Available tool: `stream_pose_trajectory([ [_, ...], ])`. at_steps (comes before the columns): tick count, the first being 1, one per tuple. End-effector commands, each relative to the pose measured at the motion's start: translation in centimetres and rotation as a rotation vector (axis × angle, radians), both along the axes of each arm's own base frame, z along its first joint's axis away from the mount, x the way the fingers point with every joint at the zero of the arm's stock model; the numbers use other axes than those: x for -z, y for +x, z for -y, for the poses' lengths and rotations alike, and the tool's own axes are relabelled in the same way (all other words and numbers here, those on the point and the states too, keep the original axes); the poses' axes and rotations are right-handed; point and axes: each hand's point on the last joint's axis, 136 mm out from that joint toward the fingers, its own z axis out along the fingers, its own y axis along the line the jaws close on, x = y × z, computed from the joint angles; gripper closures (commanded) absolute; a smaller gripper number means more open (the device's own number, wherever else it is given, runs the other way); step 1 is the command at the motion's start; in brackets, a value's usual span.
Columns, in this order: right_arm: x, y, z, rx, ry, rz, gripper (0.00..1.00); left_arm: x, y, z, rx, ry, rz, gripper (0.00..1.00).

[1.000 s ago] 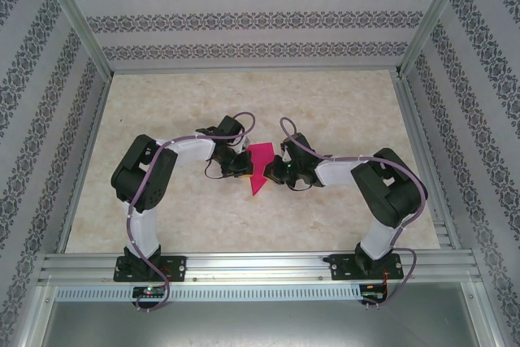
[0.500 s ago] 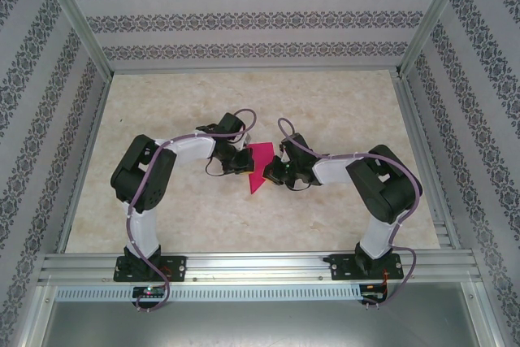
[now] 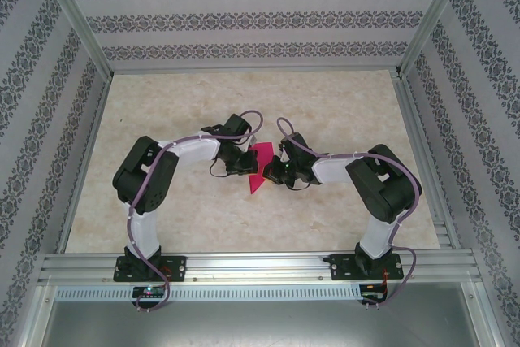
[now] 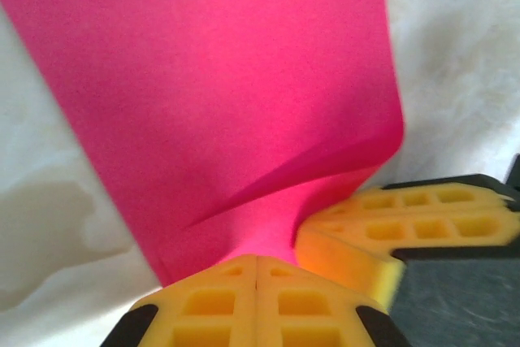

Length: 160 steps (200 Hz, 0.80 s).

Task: Fold a paper plane with a square sheet of paper (pick it up from the middle)
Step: Third fold the triangle at the center of the table.

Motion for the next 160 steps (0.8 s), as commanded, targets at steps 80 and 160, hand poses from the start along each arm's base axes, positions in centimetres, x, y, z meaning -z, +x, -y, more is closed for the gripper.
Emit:
stream_pose_trajectory([
  [80, -3.9, -0.6, -1.5, -0.059, 0.097, 0.130, 0.95, 2.8, -0.8, -2.0, -0.013, 0.119, -0.015, 0.98],
  [160, -1.8, -3.6, -4.3, -0.128, 0.107, 0.071, 0.95, 3.5, -1.5, -3.3, -0.048, 0.157, -0.015, 0.99],
])
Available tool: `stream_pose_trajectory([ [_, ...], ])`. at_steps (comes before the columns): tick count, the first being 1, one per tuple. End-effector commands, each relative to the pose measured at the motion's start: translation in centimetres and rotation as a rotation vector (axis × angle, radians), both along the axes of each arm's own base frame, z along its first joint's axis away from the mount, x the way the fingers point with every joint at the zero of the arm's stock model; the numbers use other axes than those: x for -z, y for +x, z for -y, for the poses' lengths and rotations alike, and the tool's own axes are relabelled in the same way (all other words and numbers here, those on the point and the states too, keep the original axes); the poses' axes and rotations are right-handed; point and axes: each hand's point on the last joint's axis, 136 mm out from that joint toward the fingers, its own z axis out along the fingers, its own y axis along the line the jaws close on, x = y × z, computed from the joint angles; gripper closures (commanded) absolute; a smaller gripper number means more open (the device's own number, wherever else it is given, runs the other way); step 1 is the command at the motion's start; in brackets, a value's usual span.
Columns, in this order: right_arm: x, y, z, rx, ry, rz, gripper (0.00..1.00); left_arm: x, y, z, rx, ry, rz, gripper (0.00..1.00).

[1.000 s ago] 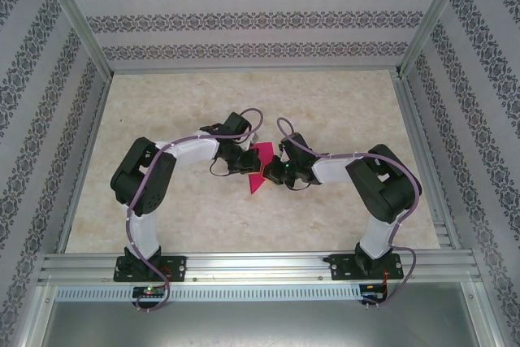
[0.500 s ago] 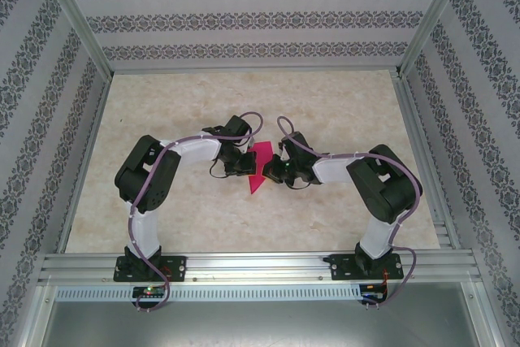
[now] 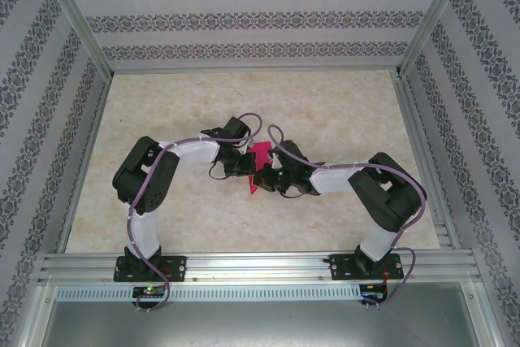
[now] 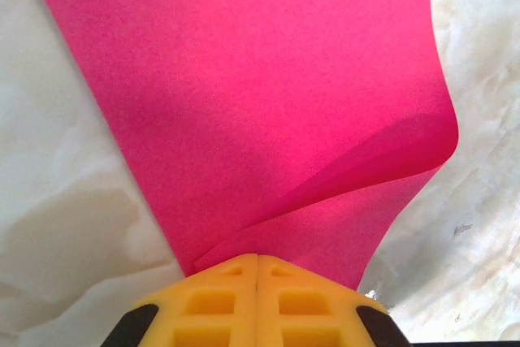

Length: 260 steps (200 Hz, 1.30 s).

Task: Fold a paper plane with a square sheet of paper (pick it up from the middle)
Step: Third fold the triangle at the center of the table.

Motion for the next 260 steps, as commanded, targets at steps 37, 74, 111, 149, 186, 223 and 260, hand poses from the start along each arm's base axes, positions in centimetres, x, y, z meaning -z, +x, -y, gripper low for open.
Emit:
stream_pose_trajectory([
  [37, 1.6, -0.5, -0.4, -0.011, -0.013, -0.029, 0.95, 2.1, -1.5, -2.7, -0.040, 0.129, -0.032, 0.99],
  [74, 2.1, -0.8, -0.5, -0.032, -0.017, -0.039, 0.95, 1.9, -1.2, -2.9, -0.047, 0.136, -0.018, 0.99],
  [111, 1.3, -0.9, -0.9, -0.050, -0.002, -0.024, 0.95, 1.9, -1.2, -3.0, -0.048, 0.140, -0.019, 0.99],
  [149, 0.0, -1.2, -1.2, -0.066, 0.014, 0.001, 0.94, 2.2, -1.3, -3.0, -0.045, 0.142, -0.025, 0.99],
  [186, 0.7, -2.1, -1.6, -0.084, 0.002, -0.020, 0.94, 2.3, -1.3, -3.0, -0.044, 0.142, -0.027, 0.99],
  [223, 2.3, -2.8, -1.4, -0.087, -0.036, -0.061, 0.95, 2.3, -1.3, -3.0, -0.046, 0.142, -0.028, 0.99],
  [260, 1.1, -2.5, -1.6, -0.098, -0.028, -0.033, 0.95, 2.2, -1.1, -3.0, -0.047, 0.142, -0.026, 0.99],
])
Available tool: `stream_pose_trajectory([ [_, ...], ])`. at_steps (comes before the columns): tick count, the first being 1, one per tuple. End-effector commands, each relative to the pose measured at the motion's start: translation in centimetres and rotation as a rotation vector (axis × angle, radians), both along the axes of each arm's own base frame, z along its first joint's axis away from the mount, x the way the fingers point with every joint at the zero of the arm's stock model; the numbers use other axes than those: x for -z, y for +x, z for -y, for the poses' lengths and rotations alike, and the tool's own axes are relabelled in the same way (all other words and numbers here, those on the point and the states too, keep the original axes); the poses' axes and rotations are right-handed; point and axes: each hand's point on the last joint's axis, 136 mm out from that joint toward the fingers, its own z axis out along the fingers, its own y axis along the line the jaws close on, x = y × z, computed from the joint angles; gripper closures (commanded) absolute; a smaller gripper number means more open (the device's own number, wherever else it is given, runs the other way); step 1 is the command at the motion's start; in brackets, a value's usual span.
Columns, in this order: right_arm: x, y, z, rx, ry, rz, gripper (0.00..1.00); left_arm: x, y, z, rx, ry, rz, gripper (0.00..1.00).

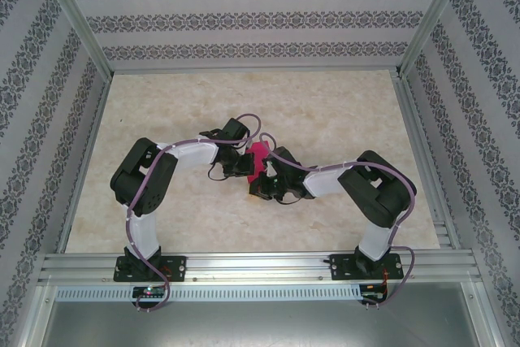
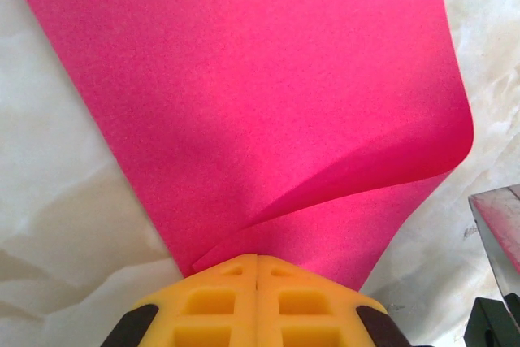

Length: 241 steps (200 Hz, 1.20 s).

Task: Fold a paper plane with a square sheet of paper (pick it up from the middle)
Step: Third fold the triangle at the center of the table.

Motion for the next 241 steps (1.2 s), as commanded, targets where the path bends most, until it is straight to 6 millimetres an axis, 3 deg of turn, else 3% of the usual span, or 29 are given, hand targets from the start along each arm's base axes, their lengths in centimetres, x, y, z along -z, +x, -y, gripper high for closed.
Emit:
stream_pose_trajectory([
  [1, -1.0, -0.1, -0.5, -0.035, 0.002, 0.027, 0.95, 2.3, -1.2, -2.6, -0.032, 0.127, -0.048, 0.99],
  [21, -3.1, 1.2, 0.4, 0.005, -0.003, 0.084, 0.95, 2.2, -1.3, -2.6, -0.031, 0.126, -0.048, 0.99],
  [41, -3.8, 2.7, 2.4, 0.069, -0.028, 0.115, 0.95, 2.1, -1.2, -2.5, -0.030, 0.121, -0.047, 0.99],
  [77, -2.9, 4.9, 5.1, 0.135, -0.069, 0.100, 0.95, 2.0, -1.2, -2.4, -0.029, 0.118, -0.046, 0.99],
  [110, -2.7, 6.7, 5.1, 0.136, -0.085, 0.105, 0.95, 2.1, -1.2, -2.5, -0.030, 0.122, -0.048, 0.99],
  [159, -1.1, 7.7, 4.7, 0.135, -0.103, 0.075, 0.96, 2.2, -1.3, -2.6, -0.028, 0.132, -0.052, 0.99],
  [211, 0.8, 8.3, 6.7, 0.206, -0.164, 0.027, 0.97, 2.8, -1.8, -3.2, -0.019, 0.161, -0.071, 0.99],
  [241, 0.3, 9.8, 7.9, 0.280, -0.162, 0.017, 0.97, 3.1, -2.0, -3.6, -0.019, 0.182, -0.078, 1.00],
])
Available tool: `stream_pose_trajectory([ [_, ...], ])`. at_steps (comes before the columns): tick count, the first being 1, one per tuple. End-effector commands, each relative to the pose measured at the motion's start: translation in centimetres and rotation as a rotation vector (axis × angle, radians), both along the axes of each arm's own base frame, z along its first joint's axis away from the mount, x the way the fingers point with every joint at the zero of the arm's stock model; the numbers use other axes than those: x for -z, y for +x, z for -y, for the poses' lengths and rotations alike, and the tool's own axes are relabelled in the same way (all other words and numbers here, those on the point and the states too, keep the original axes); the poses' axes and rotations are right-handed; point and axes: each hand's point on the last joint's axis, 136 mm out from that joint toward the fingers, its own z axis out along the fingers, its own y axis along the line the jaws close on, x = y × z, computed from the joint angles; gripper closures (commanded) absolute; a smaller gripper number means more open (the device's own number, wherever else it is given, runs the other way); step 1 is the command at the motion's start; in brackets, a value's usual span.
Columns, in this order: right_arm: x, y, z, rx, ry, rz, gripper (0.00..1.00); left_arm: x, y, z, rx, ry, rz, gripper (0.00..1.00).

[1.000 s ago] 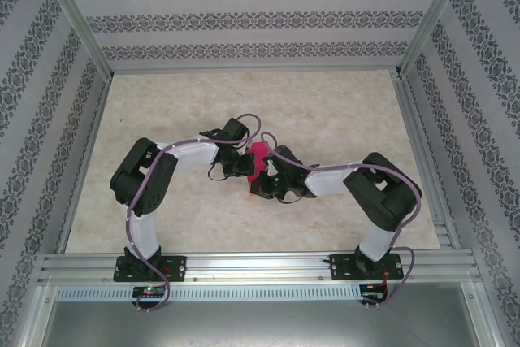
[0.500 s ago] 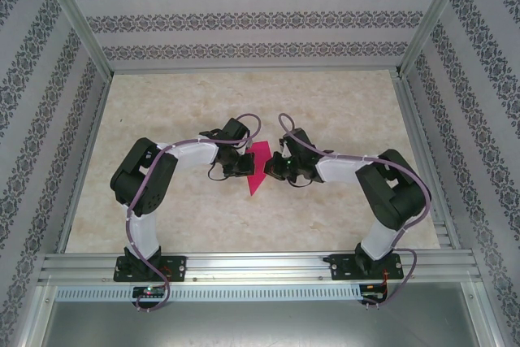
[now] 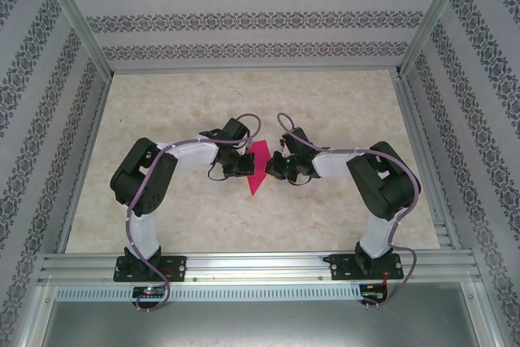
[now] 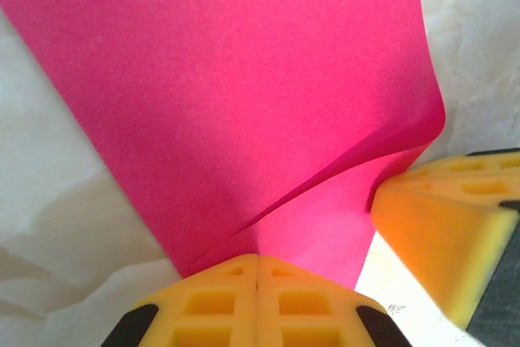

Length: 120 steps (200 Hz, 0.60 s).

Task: Fold a paper plane with a square sheet of paper (pick it up from the middle)
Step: Third fold the triangle at the center of the table.

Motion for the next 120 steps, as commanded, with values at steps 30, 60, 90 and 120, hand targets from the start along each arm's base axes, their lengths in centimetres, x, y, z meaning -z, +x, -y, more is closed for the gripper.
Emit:
stream_pose_trajectory([
  [30, -0.4, 3.6, 2.1, 0.112, -0.067, 0.011, 0.97, 3.0, -2.0, -3.5, -0.019, 0.175, -0.080, 1.00],
  [60, -1.2, 4.2, 1.9, 0.103, -0.039, 0.036, 0.97, 2.9, -1.9, -3.4, -0.019, 0.169, -0.078, 1.00],
  [90, -4.0, 3.6, 0.3, 0.047, 0.033, 0.126, 0.96, 2.9, -1.8, -3.2, -0.018, 0.163, -0.077, 1.00],
  [120, -3.5, 2.2, -1.2, -0.021, 0.031, 0.105, 0.96, 2.8, -1.6, -3.1, -0.019, 0.162, -0.076, 1.00],
])
